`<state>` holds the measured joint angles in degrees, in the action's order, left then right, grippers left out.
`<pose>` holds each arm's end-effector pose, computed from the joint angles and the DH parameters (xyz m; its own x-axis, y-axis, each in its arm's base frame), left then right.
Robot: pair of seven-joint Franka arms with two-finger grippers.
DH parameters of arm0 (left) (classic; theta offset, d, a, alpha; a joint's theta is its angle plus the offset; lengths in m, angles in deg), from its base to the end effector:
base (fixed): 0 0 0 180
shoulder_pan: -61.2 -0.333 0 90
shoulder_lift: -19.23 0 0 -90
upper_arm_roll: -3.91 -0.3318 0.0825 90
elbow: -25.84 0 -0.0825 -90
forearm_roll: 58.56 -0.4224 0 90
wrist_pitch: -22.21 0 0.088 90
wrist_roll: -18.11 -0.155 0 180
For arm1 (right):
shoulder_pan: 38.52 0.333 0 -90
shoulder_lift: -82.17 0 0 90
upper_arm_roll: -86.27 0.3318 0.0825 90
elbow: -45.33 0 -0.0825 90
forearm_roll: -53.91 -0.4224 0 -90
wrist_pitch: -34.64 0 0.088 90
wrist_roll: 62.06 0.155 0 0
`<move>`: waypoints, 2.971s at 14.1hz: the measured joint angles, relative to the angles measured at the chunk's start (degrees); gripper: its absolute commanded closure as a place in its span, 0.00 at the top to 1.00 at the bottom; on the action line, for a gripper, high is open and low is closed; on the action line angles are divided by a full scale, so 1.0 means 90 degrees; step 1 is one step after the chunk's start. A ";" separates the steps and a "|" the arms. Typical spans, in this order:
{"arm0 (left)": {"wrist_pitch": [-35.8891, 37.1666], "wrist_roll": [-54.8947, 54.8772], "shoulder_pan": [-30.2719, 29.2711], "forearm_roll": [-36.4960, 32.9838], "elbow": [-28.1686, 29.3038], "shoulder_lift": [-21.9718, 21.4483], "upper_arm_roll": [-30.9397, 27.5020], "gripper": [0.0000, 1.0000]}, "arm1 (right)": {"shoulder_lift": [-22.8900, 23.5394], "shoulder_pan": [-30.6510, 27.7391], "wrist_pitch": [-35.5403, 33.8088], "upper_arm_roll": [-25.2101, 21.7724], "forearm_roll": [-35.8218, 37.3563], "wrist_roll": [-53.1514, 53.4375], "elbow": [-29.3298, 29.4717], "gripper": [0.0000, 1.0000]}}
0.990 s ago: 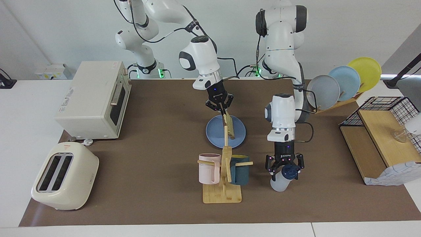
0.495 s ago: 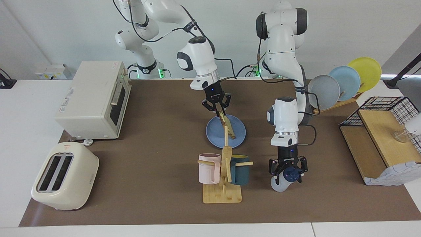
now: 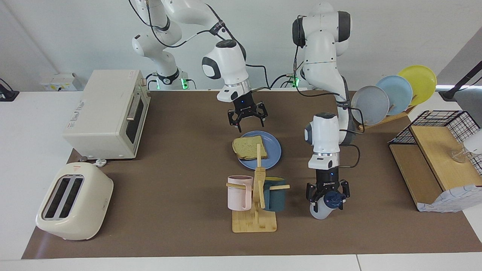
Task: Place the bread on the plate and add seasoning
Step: 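Withdraw the right gripper while the left gripper grasps the blue-capped bottle, then lift the bottle and carry it beside the plate with the left gripper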
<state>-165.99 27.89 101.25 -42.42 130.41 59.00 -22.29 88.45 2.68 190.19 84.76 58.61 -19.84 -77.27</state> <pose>0.7395 -0.1968 0.2398 0.6482 0.0148 0.7613 -0.0065 -0.9997 0.0250 0.4970 0.4144 0.3538 0.9265 -0.0281 0.3753 0.0722 -0.9654 -0.2505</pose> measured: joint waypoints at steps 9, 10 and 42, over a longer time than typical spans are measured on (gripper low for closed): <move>0.0000 0.0117 -0.0048 0.0000 -0.0019 0.0001 0.0111 0.00 | -0.0071 -0.0358 -0.0735 -0.0009 -0.0001 -0.0208 0.0173 1.00; -0.0012 0.0126 -0.0132 0.0000 -0.0044 -0.0003 0.0188 0.00 | -0.0095 -0.0410 -0.0959 -0.0019 -0.0001 -0.0208 0.0216 1.00; 0.7273 -0.4252 -0.0387 -0.0009 0.0341 -0.4485 0.0619 0.00 | -0.0847 -0.4450 -0.8228 -0.0046 -0.0556 -0.3882 0.3590 1.00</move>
<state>-100.54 -10.38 97.77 -42.50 133.48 18.63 -16.72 80.83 -37.37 116.14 84.35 53.61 -54.79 -44.96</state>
